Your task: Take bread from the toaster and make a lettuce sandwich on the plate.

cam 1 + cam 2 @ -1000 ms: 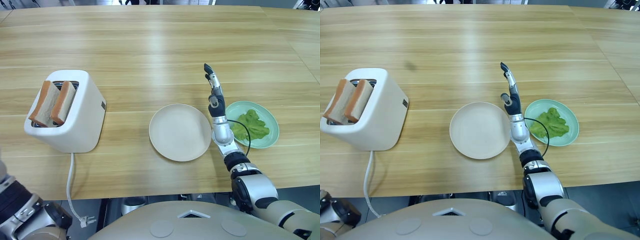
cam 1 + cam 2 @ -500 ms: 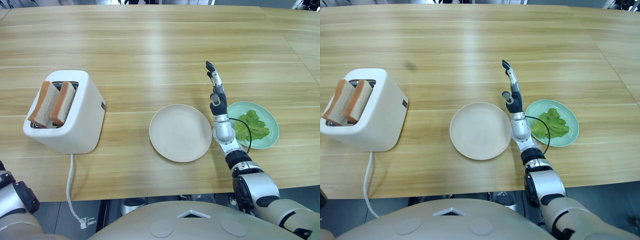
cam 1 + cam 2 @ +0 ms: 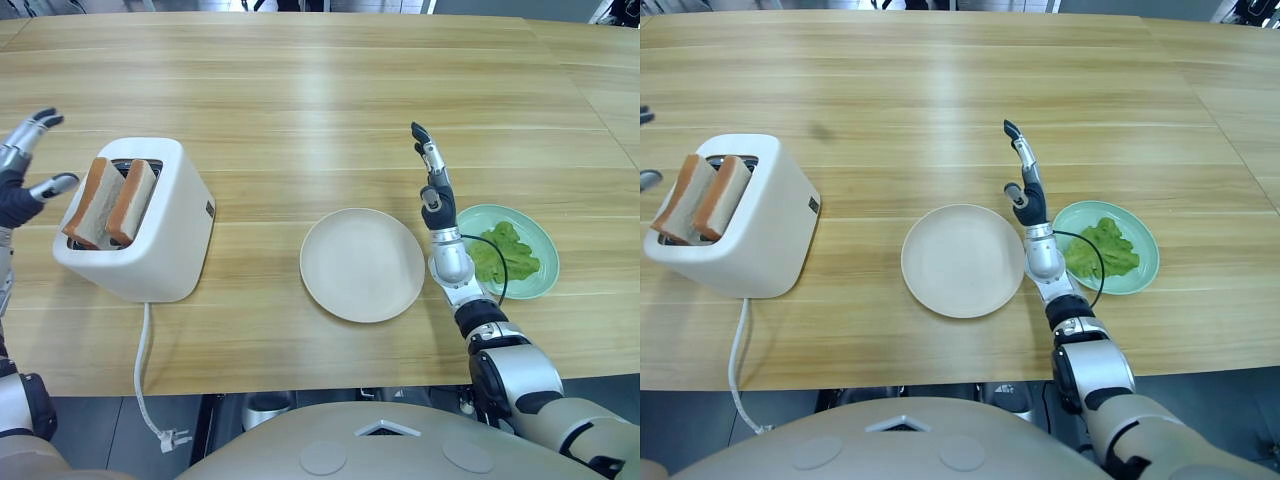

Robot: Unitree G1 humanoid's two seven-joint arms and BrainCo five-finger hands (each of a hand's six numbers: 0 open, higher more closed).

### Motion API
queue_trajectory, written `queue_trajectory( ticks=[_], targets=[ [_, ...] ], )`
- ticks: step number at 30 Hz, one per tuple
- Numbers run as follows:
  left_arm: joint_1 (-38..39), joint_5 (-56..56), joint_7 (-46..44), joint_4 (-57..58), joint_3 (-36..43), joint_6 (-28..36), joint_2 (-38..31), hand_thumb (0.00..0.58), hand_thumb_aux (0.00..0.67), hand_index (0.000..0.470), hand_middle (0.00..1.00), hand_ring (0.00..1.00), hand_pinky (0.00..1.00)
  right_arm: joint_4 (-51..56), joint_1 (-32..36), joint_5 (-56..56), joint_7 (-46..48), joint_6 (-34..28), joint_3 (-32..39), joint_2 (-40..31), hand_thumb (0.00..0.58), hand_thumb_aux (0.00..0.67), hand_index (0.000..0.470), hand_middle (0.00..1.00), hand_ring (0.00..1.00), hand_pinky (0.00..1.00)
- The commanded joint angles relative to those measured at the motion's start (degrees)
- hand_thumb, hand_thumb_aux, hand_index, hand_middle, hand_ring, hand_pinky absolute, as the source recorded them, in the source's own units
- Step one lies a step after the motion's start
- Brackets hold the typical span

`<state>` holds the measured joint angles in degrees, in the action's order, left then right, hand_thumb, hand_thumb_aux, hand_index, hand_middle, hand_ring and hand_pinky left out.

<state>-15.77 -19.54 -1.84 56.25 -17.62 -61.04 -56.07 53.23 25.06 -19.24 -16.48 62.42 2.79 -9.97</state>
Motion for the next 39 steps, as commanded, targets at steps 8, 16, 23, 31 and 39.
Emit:
queue_trajectory(
  ticks=[8, 16, 23, 31, 39],
  targets=[
    [6.66, 0.46, -2.23, -1.66, 6.3, 0.41, -1.64, 0.0, 0.0, 0.0, 0.0, 0.0, 0.0, -1.13, -0.81, 1.09, 1.92, -1.31, 0.32, -1.19, 0.0, 0.0, 0.0, 0.0, 0.0, 0.0],
    [9.09, 0.86, 0.09, -3.73, 5.87, 2.5, -4.12, 0.0, 0.0, 0.0, 0.0, 0.0, 0.0, -2.07, -1.09, 1.41, 2.48, -1.78, -0.11, -1.93, 0.0, 0.0, 0.0, 0.0, 0.0, 0.0],
    [10.75, 1.19, 4.63, -5.84, 4.09, 3.91, -6.1, 0.0, 0.0, 0.0, 0.0, 0.0, 0.0, -2.26, -1.27, 1.65, 2.92, -1.99, 0.08, -1.89, 0.0, 0.0, 0.0, 0.0, 0.0, 0.0],
    [13.36, 9.13, -0.77, -8.57, 2.79, 2.22, -5.3, 0.0, 0.0, 0.0, 0.0, 0.0, 0.0, -2.28, -1.66, 2.01, 3.14, -2.14, -0.35, -2.72, 0.0, 0.0, 0.0, 0.0, 0.0, 0.0],
    [16.43, 11.03, -7.24, -10.07, 5.76, 1.19, -2.02, 0.0, 0.0, 0.0, 0.0, 0.0, 0.0, -3.69, -0.99, 1.5, 3.82, -3.18, -0.13, -4.47, 0.0, 0.0, 0.0, 0.0, 0.0, 0.0]
  ],
)
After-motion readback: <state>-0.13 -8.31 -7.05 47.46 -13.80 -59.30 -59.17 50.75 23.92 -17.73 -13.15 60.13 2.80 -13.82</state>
